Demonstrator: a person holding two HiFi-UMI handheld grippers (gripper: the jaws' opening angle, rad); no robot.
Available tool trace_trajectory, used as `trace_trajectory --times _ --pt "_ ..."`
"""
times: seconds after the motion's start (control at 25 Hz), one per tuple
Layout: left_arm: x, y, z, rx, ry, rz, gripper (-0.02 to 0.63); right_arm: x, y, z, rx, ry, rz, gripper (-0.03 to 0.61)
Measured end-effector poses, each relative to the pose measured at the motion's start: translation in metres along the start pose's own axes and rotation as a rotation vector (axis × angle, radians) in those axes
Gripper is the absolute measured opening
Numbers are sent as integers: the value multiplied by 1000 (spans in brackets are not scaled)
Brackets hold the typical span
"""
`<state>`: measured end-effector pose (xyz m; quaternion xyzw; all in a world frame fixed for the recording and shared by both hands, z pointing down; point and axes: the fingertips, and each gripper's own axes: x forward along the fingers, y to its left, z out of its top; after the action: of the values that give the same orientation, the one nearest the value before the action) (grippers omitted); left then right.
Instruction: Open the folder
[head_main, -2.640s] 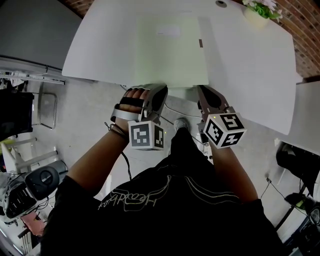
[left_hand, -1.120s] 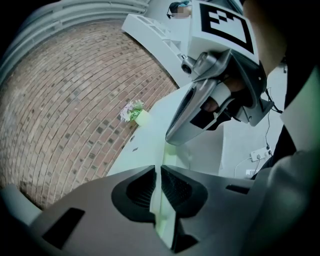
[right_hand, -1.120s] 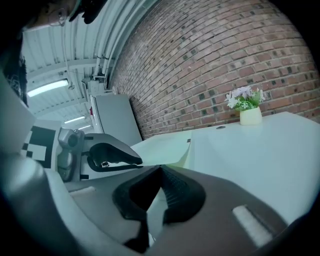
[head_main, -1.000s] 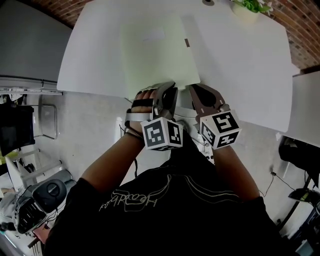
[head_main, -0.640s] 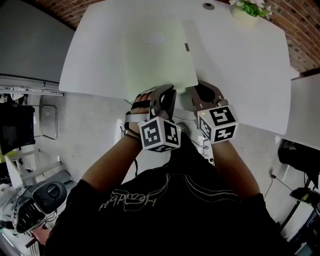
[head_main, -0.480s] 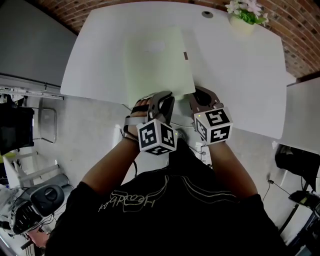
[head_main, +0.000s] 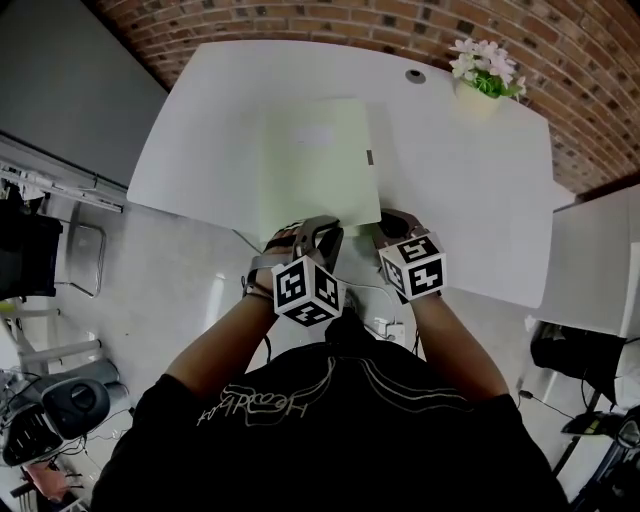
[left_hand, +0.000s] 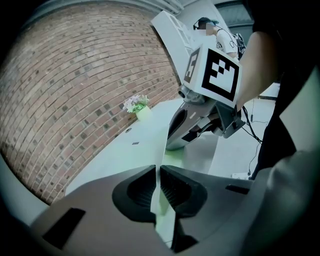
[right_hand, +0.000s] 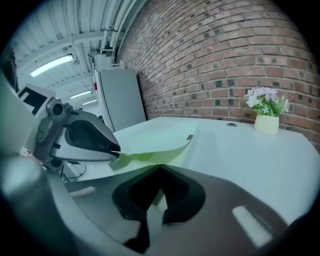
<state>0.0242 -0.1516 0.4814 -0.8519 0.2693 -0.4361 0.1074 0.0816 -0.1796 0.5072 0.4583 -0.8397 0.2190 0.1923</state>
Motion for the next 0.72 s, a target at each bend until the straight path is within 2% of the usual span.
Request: trace_trajectory --times 0.16,0.4,0.72 --pt "0 1 -1 -47 -7 -15 28 1 0 -2 17 18 28 0" --pt "-1 4 -1 -134 -4 -57 28 3 2 -2 -70 81 94 0" --pt "-4 9 0 -253 4 -118 28 3 2 -2 -8 131 149 0"
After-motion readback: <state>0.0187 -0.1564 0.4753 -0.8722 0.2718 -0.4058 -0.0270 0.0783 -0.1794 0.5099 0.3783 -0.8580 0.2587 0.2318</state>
